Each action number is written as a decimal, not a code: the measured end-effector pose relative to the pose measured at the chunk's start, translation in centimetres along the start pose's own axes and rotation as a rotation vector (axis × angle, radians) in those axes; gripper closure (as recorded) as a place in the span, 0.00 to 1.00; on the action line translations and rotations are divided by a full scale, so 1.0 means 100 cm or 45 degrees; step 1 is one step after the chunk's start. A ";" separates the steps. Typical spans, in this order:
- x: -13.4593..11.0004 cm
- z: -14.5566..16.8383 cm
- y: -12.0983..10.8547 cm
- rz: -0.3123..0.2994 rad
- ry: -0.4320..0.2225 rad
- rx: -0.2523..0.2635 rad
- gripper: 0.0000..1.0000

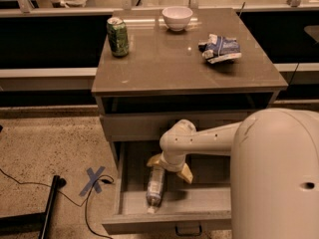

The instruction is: Pick blue plastic bottle from middle drawer and place on counter

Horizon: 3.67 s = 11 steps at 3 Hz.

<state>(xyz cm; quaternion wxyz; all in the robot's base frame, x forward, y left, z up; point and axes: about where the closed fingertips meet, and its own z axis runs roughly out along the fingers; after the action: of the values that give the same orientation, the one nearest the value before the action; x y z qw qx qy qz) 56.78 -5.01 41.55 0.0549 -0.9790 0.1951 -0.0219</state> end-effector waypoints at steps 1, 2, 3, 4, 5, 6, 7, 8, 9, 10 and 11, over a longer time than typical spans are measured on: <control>-0.016 0.013 -0.004 -0.022 -0.045 0.005 0.00; -0.033 0.016 -0.004 -0.047 -0.046 0.021 0.00; -0.045 0.019 -0.009 -0.076 -0.038 0.041 0.00; -0.053 0.023 -0.019 -0.112 -0.030 0.061 0.03; -0.056 0.032 -0.029 -0.149 -0.041 0.052 0.02; -0.053 0.042 -0.033 -0.152 -0.059 0.026 0.06; -0.052 0.047 -0.036 -0.161 -0.062 0.005 0.21; -0.051 0.048 -0.038 -0.164 -0.069 0.008 0.45; -0.050 0.046 -0.038 -0.167 -0.087 0.036 0.68; -0.047 0.020 -0.060 -0.110 -0.137 0.240 0.91; -0.062 -0.033 -0.080 -0.058 -0.231 0.519 1.00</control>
Offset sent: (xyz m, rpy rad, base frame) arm -0.0447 0.0274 -0.0156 0.0409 0.0089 0.0656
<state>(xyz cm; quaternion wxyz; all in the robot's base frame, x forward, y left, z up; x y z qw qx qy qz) 53.85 4.39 45.67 0.2684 -0.9498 0.1586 0.0259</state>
